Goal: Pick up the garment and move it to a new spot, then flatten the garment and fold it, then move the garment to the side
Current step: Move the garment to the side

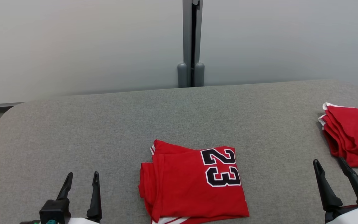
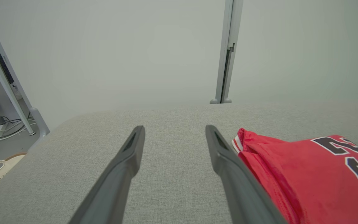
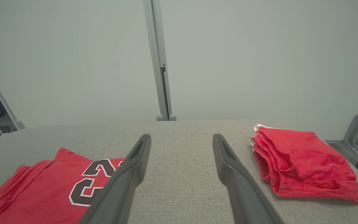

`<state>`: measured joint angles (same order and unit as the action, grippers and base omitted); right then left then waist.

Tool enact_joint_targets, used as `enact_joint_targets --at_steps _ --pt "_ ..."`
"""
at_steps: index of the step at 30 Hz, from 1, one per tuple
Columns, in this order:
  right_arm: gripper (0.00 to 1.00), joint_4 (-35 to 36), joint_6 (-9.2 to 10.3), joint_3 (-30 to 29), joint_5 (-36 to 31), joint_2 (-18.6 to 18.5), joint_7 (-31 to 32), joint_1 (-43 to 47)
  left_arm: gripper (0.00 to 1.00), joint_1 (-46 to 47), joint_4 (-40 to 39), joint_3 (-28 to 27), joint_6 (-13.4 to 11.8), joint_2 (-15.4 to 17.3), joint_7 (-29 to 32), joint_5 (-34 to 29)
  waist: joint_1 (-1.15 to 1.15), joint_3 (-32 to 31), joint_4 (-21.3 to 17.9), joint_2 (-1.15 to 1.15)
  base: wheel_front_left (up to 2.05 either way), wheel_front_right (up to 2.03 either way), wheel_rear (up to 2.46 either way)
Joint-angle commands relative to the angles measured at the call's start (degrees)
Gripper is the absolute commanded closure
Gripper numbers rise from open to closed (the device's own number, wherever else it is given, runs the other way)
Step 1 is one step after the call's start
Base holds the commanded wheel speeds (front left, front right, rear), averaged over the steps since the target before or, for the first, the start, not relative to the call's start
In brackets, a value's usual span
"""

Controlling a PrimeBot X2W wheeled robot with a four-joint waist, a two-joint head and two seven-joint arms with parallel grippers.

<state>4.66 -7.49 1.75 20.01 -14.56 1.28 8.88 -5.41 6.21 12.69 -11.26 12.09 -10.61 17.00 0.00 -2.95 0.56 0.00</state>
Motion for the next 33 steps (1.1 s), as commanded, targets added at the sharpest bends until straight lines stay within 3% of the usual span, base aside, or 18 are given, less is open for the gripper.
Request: enact_joint_targets --at_steps 1,8,15,25,33 --pt "0.00 0.37 0.00 -0.27 -0.40 0.03 0.40 0.47 0.00 0.68 -0.07 0.03 -0.40 0.22 -0.14 0.18 0.00 -0.01 0.10 0.00 0.00 0.00 0.00" --pt "0.00 0.36 0.00 -0.47 -0.38 0.60 0.75 0.59 0.00 1.76 0.25 0.60 -0.23 0.25 -0.30 -0.01 0.00 0.49 1.02 0.00 0.00 0.00 0.00" --pt "0.00 -2.64 0.00 2.17 0.92 0.99 1.30 -0.81 0.00 4.46 -0.02 1.78 0.03 -0.66 -1.15 -0.55 0.00 2.19 4.33 0.00 0.00 0.00 0.00" --pt "0.00 -15.91 0.00 9.80 4.32 2.31 -1.18 -8.06 0.00 10.22 -0.27 3.41 0.19 -3.13 -3.02 -1.37 0.00 8.43 10.36 0.00 0.00 0.00 0.00" --pt "0.00 -29.14 0.00 13.67 7.46 3.33 -1.70 -15.08 0.00 13.18 1.45 3.59 0.93 -5.09 -4.19 -1.10 0.00 11.90 13.00 0.00 0.00 0.00 0.00"
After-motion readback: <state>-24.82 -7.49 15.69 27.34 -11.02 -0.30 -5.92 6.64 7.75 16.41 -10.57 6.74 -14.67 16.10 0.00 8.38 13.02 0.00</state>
